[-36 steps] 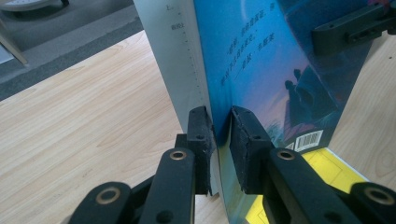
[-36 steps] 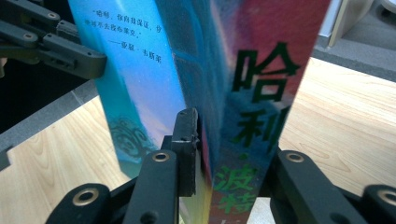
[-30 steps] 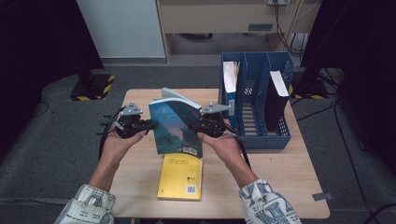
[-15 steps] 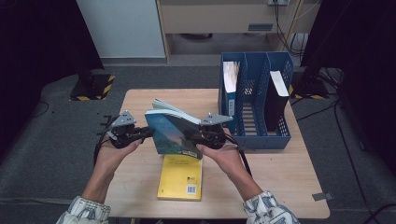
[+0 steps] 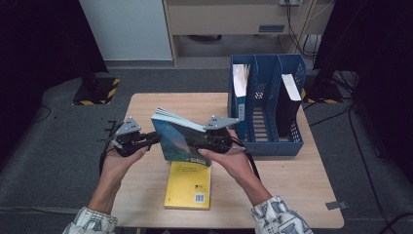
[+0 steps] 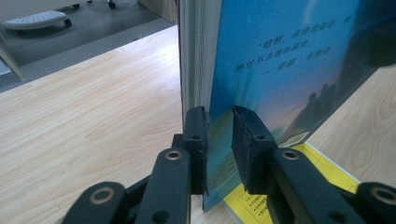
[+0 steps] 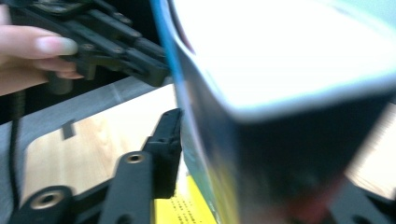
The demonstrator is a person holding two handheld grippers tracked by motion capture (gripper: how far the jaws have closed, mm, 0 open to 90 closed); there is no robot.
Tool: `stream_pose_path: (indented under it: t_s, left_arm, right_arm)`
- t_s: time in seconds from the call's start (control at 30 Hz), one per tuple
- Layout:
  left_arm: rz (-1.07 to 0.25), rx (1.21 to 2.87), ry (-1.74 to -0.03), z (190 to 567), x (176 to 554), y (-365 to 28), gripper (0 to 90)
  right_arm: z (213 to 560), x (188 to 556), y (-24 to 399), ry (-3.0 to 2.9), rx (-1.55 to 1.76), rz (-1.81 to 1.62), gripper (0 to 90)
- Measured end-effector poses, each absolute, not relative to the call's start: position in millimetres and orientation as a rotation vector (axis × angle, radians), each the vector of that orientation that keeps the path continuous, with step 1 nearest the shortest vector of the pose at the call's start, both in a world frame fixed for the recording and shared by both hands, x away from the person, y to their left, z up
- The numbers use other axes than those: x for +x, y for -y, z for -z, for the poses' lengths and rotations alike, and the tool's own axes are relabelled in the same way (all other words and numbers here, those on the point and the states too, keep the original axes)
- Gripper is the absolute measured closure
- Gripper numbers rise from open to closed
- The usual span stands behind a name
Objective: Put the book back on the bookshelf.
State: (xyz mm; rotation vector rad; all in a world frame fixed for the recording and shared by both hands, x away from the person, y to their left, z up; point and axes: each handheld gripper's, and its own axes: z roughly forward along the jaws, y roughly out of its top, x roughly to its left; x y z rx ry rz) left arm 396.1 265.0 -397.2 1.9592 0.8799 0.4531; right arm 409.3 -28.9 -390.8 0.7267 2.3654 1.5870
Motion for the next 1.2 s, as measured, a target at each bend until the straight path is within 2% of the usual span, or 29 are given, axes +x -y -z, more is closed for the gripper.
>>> stream_pose_path:
  t_s: [0.27,0.33,0.47,0.57,0.63,0.83,0.93,1.2]
  left_arm:
    - [-0.516,1.896,-0.943,426.8,385.0,-263.7,45.9]
    - [-0.514,1.893,-0.956,441.2,379.9,-265.3,44.4]
    - [-0.496,1.869,-1.045,474.3,367.7,-270.8,35.7]
    - [-0.474,1.918,-1.084,487.7,360.9,-273.1,29.1]
    - [-0.468,1.95,-1.102,492.4,358.5,-273.0,21.7]
    - [-0.493,1.97,-1.126,496.8,360.7,-270.8,9.5]
    - [-0.504,1.986,-1.101,497.1,360.3,-272.4,5.6]
    - [-0.482,1.942,-1.094,496.9,359.7,-283.2,5.6]
  right_arm:
    - [382.5,415.8,24.4,-2.353,0.699,-1.612,59.9]
    - [381.4,416.8,23.7,-2.358,0.689,-1.619,60.7]
    - [382.1,418.2,23.2,-2.363,0.671,-1.616,61.0]
    - [382.8,419.3,23.6,-2.355,0.665,-1.635,62.1]
    - [383.2,419.9,23.7,-2.347,0.664,-1.65,63.2]
    - [385.9,422.7,23.2,-2.331,0.666,-1.674,65.1]
    - [386.4,423.1,21.8,-2.327,0.663,-1.683,65.8]
    - [386.1,424.5,19.9,-2.309,0.652,-1.669,71.3]
